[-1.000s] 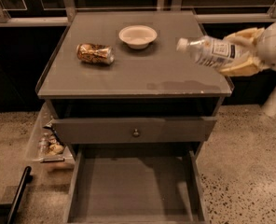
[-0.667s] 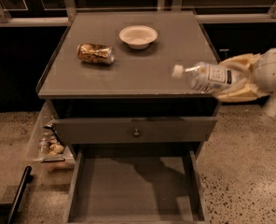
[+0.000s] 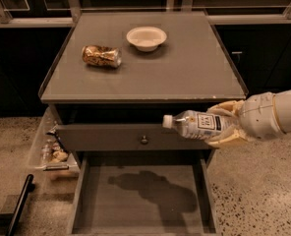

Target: Place blue plastic bottle into middle drawer

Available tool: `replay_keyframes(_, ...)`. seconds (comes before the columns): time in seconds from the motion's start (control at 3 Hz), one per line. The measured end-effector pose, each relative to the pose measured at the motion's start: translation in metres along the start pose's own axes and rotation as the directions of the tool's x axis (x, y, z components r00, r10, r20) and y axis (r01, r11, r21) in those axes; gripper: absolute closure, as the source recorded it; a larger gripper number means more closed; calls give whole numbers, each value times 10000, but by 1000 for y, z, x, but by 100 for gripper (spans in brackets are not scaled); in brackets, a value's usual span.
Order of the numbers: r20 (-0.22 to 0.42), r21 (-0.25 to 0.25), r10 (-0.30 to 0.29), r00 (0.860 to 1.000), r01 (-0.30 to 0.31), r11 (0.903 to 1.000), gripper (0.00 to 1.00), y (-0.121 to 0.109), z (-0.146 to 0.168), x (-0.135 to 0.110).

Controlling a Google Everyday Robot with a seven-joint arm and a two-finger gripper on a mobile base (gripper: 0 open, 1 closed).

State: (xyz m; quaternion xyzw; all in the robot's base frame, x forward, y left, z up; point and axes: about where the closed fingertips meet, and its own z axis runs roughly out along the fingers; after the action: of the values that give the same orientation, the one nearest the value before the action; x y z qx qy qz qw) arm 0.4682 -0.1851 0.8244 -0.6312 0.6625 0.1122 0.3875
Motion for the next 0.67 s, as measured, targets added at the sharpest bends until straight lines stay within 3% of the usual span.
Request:
replay_keyframes(0.33,0,0,0,10000,0,10000,100,0,0,0)
replay_keyframes(0.67,-80,-149,188,9998,-189,9997,100,7,27,16)
